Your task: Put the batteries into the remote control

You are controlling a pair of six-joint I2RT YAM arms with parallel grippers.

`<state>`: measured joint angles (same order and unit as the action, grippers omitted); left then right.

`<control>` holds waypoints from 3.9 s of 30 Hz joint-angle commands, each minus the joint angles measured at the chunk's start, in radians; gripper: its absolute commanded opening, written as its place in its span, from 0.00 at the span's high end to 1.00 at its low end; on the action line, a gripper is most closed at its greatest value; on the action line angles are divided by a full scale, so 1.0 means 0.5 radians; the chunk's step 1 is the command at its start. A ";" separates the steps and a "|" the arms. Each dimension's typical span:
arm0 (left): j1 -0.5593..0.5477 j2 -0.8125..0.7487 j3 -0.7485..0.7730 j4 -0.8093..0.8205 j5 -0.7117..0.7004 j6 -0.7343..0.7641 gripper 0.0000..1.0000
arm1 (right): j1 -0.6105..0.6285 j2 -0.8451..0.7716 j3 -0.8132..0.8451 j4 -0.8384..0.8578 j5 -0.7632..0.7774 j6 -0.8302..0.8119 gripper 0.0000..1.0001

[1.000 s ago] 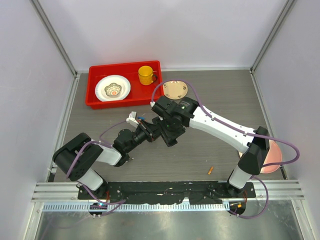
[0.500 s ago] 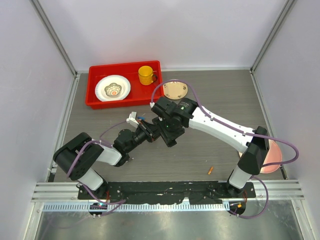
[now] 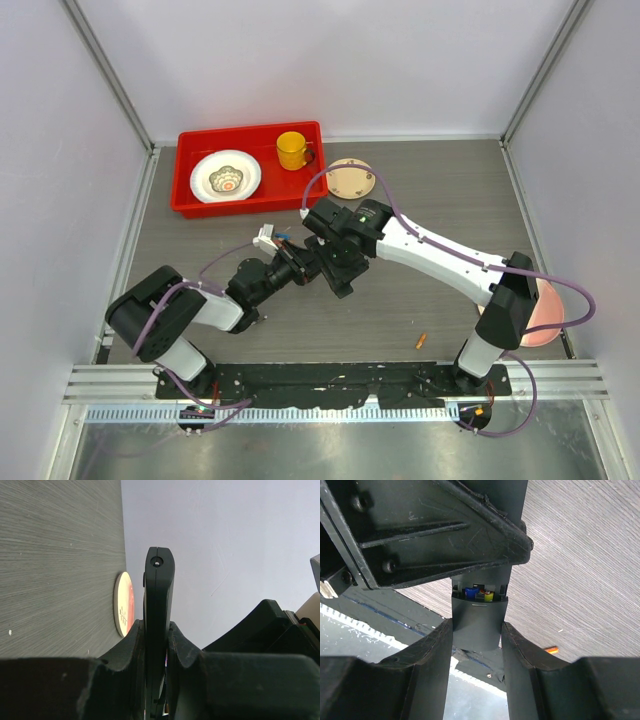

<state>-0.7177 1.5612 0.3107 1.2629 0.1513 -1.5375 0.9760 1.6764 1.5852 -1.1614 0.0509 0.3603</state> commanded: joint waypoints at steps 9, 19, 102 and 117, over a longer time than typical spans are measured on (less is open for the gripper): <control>-0.037 -0.137 0.032 0.278 0.059 -0.002 1.00 | 0.008 0.007 -0.007 0.013 -0.001 -0.036 0.99; -0.062 -0.162 0.035 0.281 0.096 0.062 1.00 | -0.016 0.010 -0.010 -0.006 -0.040 -0.058 0.99; 0.036 -0.609 0.433 -1.253 -0.047 0.758 1.00 | -0.228 -0.809 -0.405 0.469 0.023 0.163 0.45; -0.046 0.318 1.823 -4.173 -1.370 1.863 1.00 | -0.228 -1.187 -1.234 0.921 0.604 0.326 0.48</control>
<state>-0.7124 1.5669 1.1107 -0.5106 -0.3687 -0.7174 0.8623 1.1397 0.9752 -0.7853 0.2955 0.5068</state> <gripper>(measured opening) 0.193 0.522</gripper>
